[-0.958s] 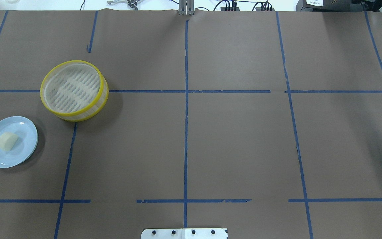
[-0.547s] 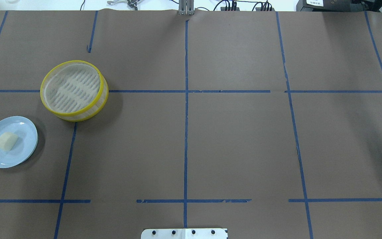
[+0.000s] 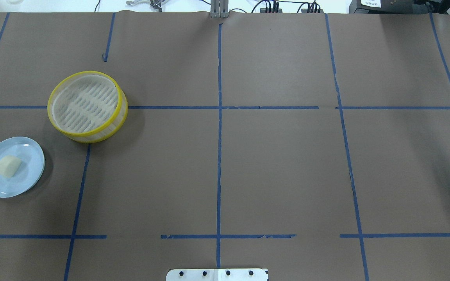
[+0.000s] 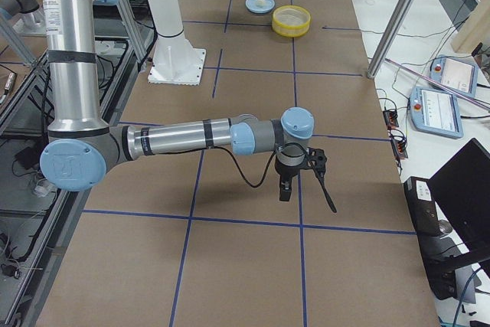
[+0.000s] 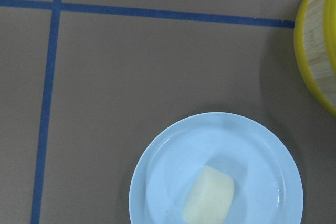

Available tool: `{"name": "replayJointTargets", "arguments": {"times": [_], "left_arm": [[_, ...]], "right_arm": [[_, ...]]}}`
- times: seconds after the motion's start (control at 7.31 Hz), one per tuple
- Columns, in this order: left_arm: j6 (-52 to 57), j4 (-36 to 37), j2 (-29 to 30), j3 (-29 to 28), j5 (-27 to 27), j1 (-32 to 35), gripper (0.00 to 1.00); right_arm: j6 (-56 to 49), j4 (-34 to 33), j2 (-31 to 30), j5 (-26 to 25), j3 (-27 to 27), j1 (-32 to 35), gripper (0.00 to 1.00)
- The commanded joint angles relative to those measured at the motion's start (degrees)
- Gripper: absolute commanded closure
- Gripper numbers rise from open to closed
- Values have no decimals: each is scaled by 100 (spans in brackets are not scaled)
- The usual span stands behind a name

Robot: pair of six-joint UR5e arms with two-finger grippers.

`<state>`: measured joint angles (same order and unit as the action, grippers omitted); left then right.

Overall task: Place bun in steamer
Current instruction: 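Lower the left gripper over the bun on the light blue plate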

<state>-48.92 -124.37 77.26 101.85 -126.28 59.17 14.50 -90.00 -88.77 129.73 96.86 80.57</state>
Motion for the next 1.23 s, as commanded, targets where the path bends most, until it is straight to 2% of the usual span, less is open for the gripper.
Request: {"name": "replayJointTargets", "arguments": {"times": [0.0,0.96,1.09], "left_arm": [[-459,-580,61,-350,86,-395,0],[-504,-562,263,-543,481,-880,0],[-496,-562,264,-543,490,-880,3]], "right_arm": [[0,0,0,0,0,-6,0],[0,0,0,0,0,3,0],[0,0,0,0,0,-6,0]]}}
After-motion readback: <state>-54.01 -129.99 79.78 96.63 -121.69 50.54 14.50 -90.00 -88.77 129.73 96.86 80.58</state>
